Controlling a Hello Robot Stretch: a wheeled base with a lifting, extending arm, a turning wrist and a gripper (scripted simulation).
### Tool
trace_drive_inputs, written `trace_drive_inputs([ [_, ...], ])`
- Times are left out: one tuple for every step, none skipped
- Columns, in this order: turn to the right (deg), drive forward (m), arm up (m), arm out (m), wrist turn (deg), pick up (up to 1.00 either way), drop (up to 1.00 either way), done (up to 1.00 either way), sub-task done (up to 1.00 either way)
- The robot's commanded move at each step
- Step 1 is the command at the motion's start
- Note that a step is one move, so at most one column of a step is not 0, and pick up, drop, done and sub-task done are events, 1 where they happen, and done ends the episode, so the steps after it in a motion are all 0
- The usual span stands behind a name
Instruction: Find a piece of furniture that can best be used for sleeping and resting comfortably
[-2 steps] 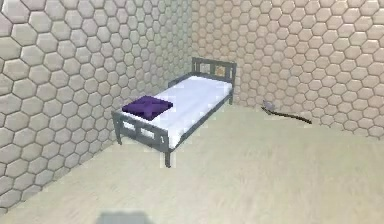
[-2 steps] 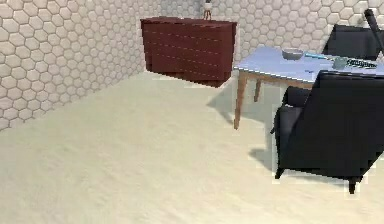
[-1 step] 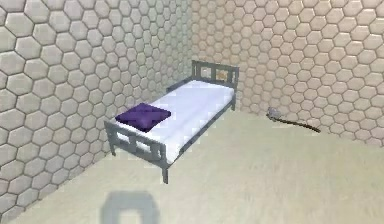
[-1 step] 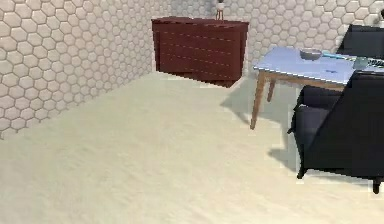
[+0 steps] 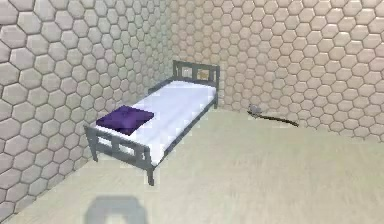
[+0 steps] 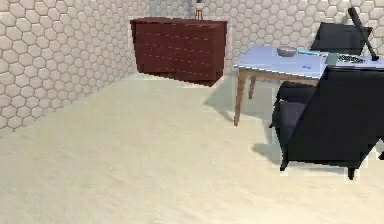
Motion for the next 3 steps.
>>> trace_drive_inputs([
  [0.0,0.65,0.00,0.00,0.0,0.00,0.00,0.00,0.00],
  [-9.0,0.00,0.00,0.00,0.0,0.00,0.00,0.00,0.00],
  [0.0,0.00,0.00,0.00,0.0,0.00,0.00,1.00,0.00],
])
